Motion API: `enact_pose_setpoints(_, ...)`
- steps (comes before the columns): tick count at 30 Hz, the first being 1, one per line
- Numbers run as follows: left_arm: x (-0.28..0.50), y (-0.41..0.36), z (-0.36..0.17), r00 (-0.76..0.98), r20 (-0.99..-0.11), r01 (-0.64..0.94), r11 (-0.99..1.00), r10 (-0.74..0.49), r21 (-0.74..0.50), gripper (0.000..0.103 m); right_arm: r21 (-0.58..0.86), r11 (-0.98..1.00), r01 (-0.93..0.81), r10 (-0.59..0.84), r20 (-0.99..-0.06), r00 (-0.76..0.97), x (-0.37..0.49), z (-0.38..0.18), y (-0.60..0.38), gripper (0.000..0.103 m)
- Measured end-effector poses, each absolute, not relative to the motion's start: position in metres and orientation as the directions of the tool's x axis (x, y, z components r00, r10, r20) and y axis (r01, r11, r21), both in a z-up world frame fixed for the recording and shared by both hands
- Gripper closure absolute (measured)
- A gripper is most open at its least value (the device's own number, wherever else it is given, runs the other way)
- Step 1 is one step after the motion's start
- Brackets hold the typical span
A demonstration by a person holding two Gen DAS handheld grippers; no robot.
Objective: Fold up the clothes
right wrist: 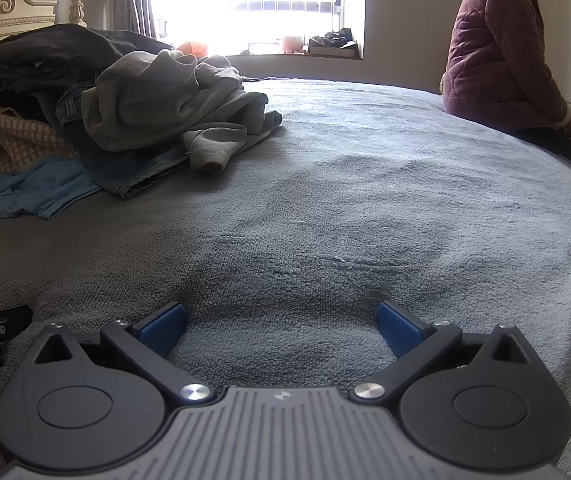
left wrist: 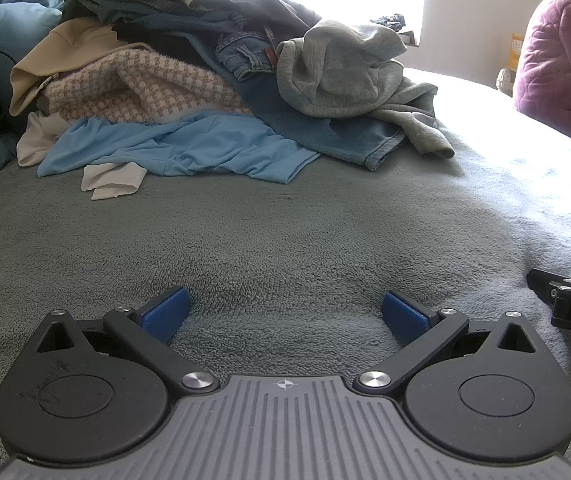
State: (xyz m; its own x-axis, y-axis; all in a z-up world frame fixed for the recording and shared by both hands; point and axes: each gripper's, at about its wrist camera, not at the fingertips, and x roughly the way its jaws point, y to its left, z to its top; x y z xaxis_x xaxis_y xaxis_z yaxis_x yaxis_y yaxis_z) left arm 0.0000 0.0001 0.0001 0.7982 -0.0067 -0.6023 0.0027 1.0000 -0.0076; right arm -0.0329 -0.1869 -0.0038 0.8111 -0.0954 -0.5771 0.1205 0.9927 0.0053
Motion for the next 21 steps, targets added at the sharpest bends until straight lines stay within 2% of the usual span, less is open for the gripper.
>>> enact_pose_setpoints(21,-0.0008,0.0025,0.0033,0.799,-0.602,0.004,1.0,-0.008,-0.009,0.0,0.012,0.993,0.121,-0.093,-0.575,0.813,-0.0329,-0.0045,-0.1874,0.0)
